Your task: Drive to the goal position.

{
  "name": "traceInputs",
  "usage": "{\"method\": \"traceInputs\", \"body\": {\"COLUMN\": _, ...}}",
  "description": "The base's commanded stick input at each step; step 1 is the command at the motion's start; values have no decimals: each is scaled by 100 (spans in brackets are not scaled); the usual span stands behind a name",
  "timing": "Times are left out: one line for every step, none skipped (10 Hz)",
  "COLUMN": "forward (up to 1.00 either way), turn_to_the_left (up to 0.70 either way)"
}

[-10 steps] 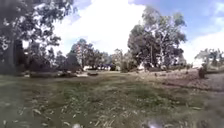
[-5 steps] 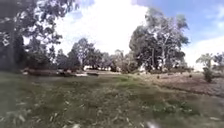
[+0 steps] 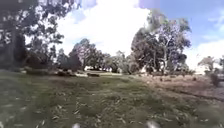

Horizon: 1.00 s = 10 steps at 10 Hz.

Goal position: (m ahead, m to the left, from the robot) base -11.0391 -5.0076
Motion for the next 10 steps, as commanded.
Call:
{"method": "traceInputs", "body": {"forward": 70, "turn_to_the_left": 0}}
{"method": "traceInputs", "body": {"forward": 70, "turn_to_the_left": 0}}
{"method": "traceInputs", "body": {"forward": 70, "turn_to_the_left": 0}}
{"method": "traceInputs", "body": {"forward": 70, "turn_to_the_left": 0}}
{"method": "traceInputs", "body": {"forward": 70, "turn_to_the_left": 0}}
{"method": "traceInputs", "body": {"forward": 70, "turn_to_the_left": 0}}
{"method": "traceInputs", "body": {"forward": 70, "turn_to_the_left": 0}}
{"method": "traceInputs", "body": {"forward": 70, "turn_to_the_left": 0}}
{"method": "traceInputs", "body": {"forward": 70, "turn_to_the_left": 0}}
{"method": "traceInputs", "body": {"forward": 70, "turn_to_the_left": 0}}
